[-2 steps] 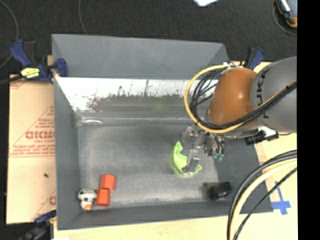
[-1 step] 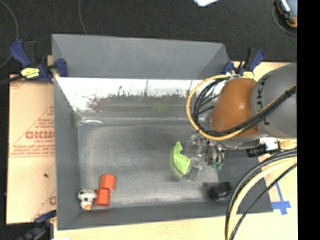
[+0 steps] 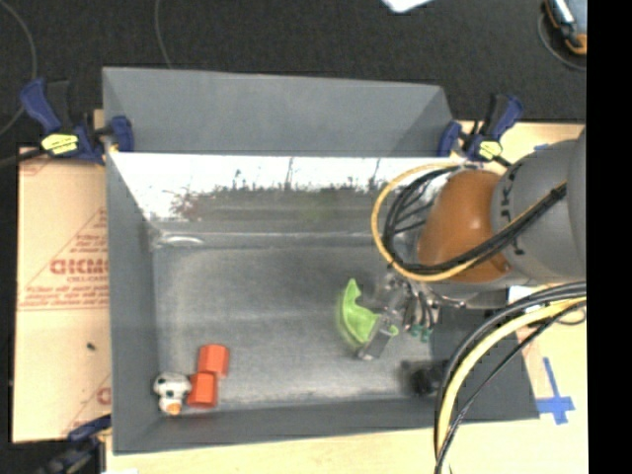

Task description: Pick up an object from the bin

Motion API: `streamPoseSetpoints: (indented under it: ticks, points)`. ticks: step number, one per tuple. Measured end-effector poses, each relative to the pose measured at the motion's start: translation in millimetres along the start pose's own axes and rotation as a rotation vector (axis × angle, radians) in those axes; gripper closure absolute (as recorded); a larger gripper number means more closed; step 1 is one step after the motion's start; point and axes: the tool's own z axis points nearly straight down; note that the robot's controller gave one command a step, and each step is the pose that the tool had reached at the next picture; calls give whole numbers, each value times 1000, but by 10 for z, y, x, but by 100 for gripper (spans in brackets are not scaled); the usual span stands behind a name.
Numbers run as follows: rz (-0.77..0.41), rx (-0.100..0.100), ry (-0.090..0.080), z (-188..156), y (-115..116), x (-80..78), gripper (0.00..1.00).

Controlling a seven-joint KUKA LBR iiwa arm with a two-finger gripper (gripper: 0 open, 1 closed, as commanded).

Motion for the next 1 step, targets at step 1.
streamPoseSetpoints:
  ticks: [1]
  points:
    - [-2,5,7,-7,188,-36,100]
